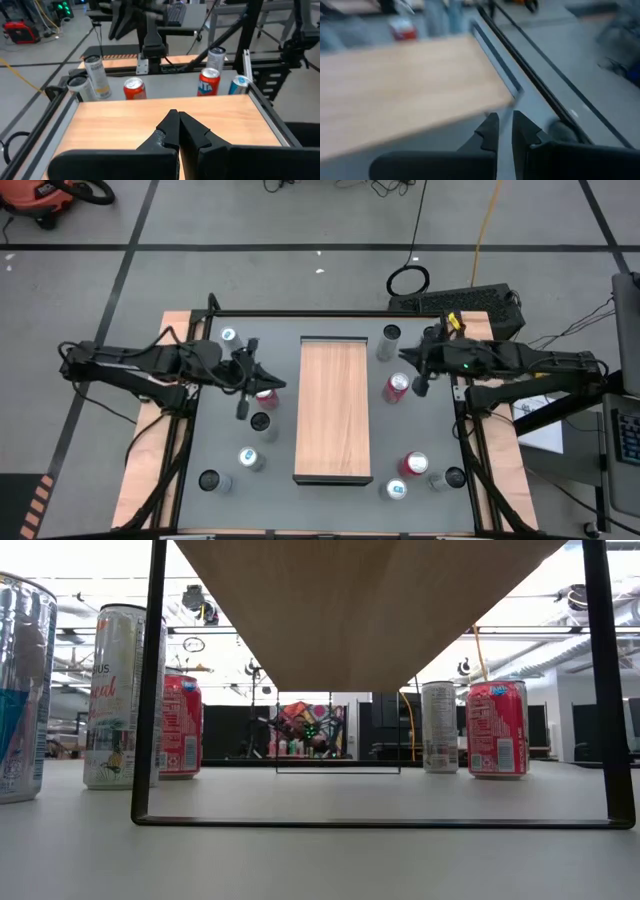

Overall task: Place canned beverage on shelf
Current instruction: Put the top right white yellow soda can on the shelf

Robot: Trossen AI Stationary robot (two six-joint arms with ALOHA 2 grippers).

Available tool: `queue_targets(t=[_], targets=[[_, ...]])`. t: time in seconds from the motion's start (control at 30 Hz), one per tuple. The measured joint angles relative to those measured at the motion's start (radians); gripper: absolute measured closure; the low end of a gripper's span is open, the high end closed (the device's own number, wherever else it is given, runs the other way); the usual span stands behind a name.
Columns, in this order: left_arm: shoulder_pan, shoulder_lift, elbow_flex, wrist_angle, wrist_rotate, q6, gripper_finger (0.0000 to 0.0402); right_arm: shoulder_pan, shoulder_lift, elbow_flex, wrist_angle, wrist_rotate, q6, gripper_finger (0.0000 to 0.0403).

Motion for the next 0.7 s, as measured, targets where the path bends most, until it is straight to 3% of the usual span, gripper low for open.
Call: queue_targets(t=[0.27, 0.5, 0.7], targets=[[0.001, 0.043, 0.000, 0.085, -0.014, 0.075, 0.0402, -0.139, 0.090, 0.202, -0.265, 0.007, -0.080, 0.0403], [0.000, 0.052, 0.000, 0.082, -0.024, 0.048, 0.0402, -0.217, 0.047, 0.216, -0.322, 0.013, -0.076, 0.0403], [0.000, 0.057, 0.000, 0.086, -0.025, 0.023, 0.0402, -0.249, 0.037, 0.215, -0.421, 0.117, 0.001, 0.0394]])
